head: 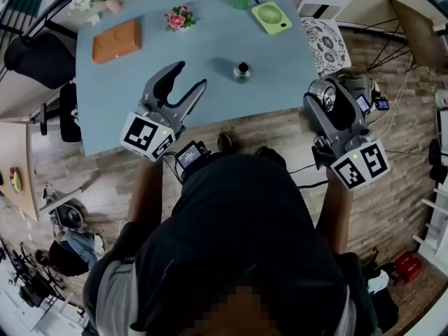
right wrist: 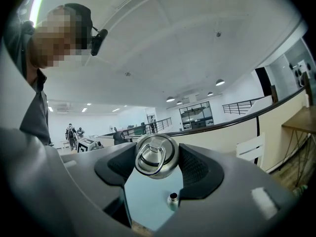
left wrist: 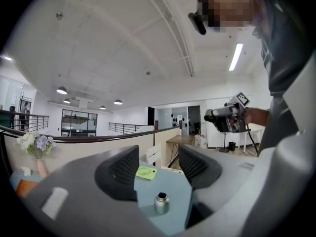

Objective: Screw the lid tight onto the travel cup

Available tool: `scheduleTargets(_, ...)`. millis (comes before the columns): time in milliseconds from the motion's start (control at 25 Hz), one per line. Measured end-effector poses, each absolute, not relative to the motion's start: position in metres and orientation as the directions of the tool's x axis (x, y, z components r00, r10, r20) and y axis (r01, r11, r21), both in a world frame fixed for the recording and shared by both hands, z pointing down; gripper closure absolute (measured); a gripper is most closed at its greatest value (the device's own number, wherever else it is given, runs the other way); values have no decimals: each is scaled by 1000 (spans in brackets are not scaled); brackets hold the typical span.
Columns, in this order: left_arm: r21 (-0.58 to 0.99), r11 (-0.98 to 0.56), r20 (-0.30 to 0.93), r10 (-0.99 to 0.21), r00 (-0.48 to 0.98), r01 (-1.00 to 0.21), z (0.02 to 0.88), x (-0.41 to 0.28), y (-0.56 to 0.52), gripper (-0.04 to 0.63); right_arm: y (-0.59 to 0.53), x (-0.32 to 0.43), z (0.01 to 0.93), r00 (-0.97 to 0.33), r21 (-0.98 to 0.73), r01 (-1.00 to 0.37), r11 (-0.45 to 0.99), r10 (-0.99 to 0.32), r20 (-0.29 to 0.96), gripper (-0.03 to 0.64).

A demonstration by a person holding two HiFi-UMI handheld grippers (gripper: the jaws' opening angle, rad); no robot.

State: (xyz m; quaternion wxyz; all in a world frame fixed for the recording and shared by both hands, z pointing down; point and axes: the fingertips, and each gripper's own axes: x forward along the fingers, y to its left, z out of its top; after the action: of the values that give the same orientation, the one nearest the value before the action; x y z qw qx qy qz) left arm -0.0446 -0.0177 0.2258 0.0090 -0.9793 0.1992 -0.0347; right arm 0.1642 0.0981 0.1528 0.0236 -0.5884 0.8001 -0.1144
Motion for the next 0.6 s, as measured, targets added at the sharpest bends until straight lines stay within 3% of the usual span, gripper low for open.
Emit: scheduleTargets(600,7,-931,90,-362,928,-364,259,-33,-23,319,82,151,163,-340,-210,-928,306,-929,148,351)
